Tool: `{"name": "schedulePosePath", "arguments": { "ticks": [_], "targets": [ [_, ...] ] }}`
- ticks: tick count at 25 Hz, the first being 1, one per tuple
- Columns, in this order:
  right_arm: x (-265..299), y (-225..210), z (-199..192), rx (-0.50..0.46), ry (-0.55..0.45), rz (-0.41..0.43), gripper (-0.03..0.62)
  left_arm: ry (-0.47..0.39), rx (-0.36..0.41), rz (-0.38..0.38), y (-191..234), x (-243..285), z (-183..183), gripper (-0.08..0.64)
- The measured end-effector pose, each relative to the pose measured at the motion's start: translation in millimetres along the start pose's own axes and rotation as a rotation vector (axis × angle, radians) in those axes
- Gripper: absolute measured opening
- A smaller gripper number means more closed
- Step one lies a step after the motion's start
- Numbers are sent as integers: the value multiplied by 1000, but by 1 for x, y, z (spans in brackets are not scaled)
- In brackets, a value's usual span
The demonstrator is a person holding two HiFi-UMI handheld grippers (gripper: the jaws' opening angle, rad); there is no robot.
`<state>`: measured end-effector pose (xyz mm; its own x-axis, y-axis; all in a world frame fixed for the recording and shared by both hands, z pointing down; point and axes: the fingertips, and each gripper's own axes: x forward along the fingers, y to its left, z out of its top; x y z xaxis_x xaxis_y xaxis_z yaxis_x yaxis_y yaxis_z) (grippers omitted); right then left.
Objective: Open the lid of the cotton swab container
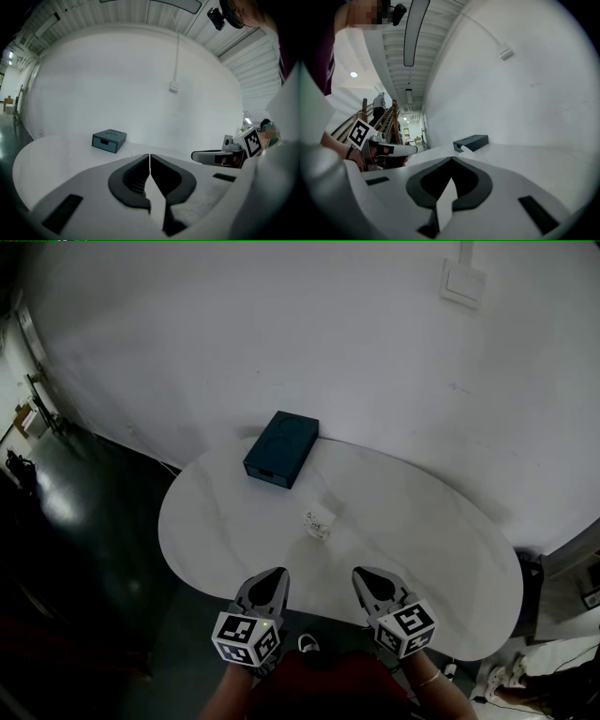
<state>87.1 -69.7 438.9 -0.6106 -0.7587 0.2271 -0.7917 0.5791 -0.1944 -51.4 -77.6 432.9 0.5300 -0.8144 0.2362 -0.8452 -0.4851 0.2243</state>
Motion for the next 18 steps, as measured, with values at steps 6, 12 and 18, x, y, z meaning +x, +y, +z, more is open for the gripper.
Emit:
{"name": "schedulePosePath", "arguments": {
  "ticks": [6, 12, 18],
  "targets": [
    [-12, -5, 2, 1, -11, -10, 15, 2, 60, 46, -7, -12, 5, 31],
    [-32, 2, 0, -21, -18, -19, 15, -2, 45, 93, -22, -29, 1, 31],
    [-56, -2, 1, -31, -51, -50, 15, -20, 49, 119, -39, -44, -2, 31]
  ]
}}
